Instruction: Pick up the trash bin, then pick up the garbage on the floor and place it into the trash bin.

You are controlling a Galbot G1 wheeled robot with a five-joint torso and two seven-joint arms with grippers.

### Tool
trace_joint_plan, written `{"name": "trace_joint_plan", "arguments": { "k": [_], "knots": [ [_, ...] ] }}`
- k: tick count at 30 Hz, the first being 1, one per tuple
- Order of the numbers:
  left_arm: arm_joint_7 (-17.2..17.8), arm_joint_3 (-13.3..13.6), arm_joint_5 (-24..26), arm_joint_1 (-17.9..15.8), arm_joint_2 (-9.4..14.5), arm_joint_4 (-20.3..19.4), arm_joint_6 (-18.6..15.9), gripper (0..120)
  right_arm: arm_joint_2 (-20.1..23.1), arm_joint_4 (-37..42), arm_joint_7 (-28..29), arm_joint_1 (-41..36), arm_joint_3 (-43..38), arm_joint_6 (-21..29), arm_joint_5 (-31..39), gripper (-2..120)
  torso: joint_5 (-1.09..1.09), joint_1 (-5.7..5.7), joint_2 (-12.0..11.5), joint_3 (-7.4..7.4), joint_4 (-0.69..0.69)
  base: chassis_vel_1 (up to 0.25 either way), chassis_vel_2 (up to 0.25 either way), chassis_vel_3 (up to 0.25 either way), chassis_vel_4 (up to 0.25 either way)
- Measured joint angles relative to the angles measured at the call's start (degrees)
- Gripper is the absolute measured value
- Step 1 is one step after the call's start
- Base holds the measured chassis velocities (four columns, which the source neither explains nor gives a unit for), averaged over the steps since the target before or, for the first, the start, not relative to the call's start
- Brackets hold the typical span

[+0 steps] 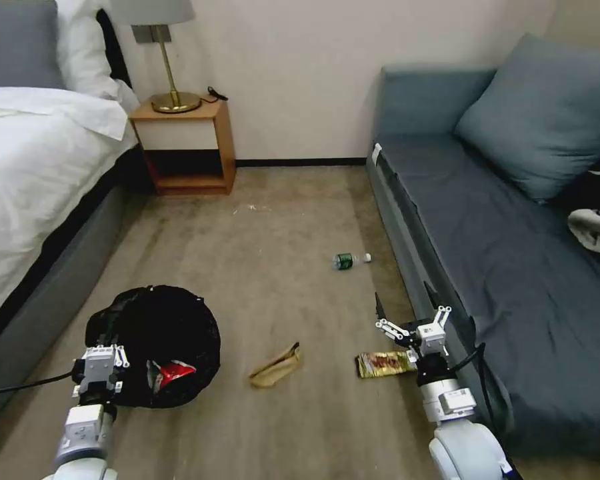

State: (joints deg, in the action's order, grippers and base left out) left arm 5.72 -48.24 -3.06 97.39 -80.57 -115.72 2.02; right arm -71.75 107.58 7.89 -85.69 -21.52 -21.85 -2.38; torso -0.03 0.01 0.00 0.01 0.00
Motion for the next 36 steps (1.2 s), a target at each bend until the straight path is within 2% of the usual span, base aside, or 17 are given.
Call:
{"name": "trace_joint_plan", "arguments": {
  "k": [5, 9, 11, 13, 14, 15, 17, 19, 20, 22, 27, 32, 36],
  "knots": [
    [0.00, 0.09, 0.02, -0.25, 0.06, 0.21, -0.04, 7, 0.83, -1.15, -0.99, 0.95, 0.80, -0.15, 0.07, 100, 0.02, 0.00, -0.01, 0.01, 0.00, -0.111, 0.076, 0.081, -0.102],
    [-0.01, 0.22, 0.02, -0.34, 0.05, 0.45, -0.06, 7, 2.64, -1.98, -1.03, 1.87, 2.80, 3.90, 1.36, 100, 0.03, 0.00, -0.01, -0.01, 0.00, 0.000, 0.000, 0.000, 0.000],
    [-0.02, 0.25, 0.02, -0.40, 0.06, 0.56, -0.06, 7, 4.95, -1.80, -2.17, 2.42, 4.13, 11.10, 2.95, 100, 0.04, 0.00, -0.01, -0.01, 0.00, 0.032, -0.035, -0.054, 0.037],
    [-0.02, 0.25, 0.01, -0.45, 0.16, 0.58, -0.05, 7, 8.45, -1.11, -3.83, 3.91, 6.23, 22.80, 7.26, 100, 0.02, 0.00, -0.01, -0.01, 0.00, 0.000, 0.000, 0.000, 0.000],
    [-0.02, 0.25, 0.01, -0.45, 0.16, 0.58, -0.05, 7, 8.45, -1.11, -3.83, 3.91, 6.23, 22.80, 7.26, 100, 0.02, 0.00, -0.01, -0.01, 0.00, 0.000, 0.000, 0.000, 0.000],
    [-0.02, 0.25, 0.01, -0.47, 0.19, 0.59, -0.05, 7, 10.47, -1.19, -4.46, 5.25, 7.84, 28.80, 10.38, 100, 0.02, 0.00, 0.00, -0.01, 0.00, 0.000, 0.000, 0.000, 0.000],
    [-0.02, 0.25, 0.01, -0.48, 0.19, 0.58, -0.04, 7, 13.46, -2.36, -5.13, 8.44, 10.82, 36.58, 16.05, 100, 0.03, 0.00, 0.00, -0.01, 0.00, 0.000, 0.000, 0.000, 0.000],
    [-0.02, 0.25, 0.00, -0.48, 0.16, 0.58, -0.03, 7, 15.29, -4.23, -5.46, 11.77, 14.11, 42.75, 21.00, 100, 0.02, -0.01, -0.01, -0.01, 0.01, 0.000, 0.000, 0.000, 0.000],
    [-0.02, 0.25, 0.00, -0.48, 0.16, 0.58, -0.03, 7, 15.29, -4.23, -5.46, 11.77, 14.11, 42.75, 21.00, 100, 0.02, -0.01, -0.01, -0.01, 0.01, 0.000, 0.000, 0.000, 0.000],
    [-0.02, 0.23, -0.03, -0.48, 0.10, 0.58, -0.02, 7, 15.77, -7.46, -5.55, 15.30, 17.50, 47.04, 23.69, 100, 0.03, 0.00, -0.01, -0.01, 0.01, 0.000, 0.000, 0.000, 0.000],
    [-0.02, 0.21, -0.20, -0.48, -0.30, 0.49, 0.00, 7, 12.96, -16.57, -5.86, 20.00, 22.14, 49.01, 20.36, 100, 0.04, -0.01, -0.01, -0.01, 0.01, 0.000, 0.000, 0.000, 0.000],
    [-0.02, 0.14, -0.26, -0.36, -0.56, 0.43, 0.01, 7, 10.35, -22.80, -6.15, 21.38, 22.94, 48.95, 17.00, 100, 0.02, 0.00, -0.01, -0.01, 0.01, 0.000, 0.000, 0.000, 0.000],
    [0.04, 0.12, -0.35, -0.37, -0.89, 0.43, 0.06, 7, 8.91, -25.88, -6.53, 21.34, 22.13, 48.45, 14.41, 91, 0.03, -0.01, -0.01, -0.01, 0.00, 0.000, 0.000, 0.000, 0.000]
  ]
}}
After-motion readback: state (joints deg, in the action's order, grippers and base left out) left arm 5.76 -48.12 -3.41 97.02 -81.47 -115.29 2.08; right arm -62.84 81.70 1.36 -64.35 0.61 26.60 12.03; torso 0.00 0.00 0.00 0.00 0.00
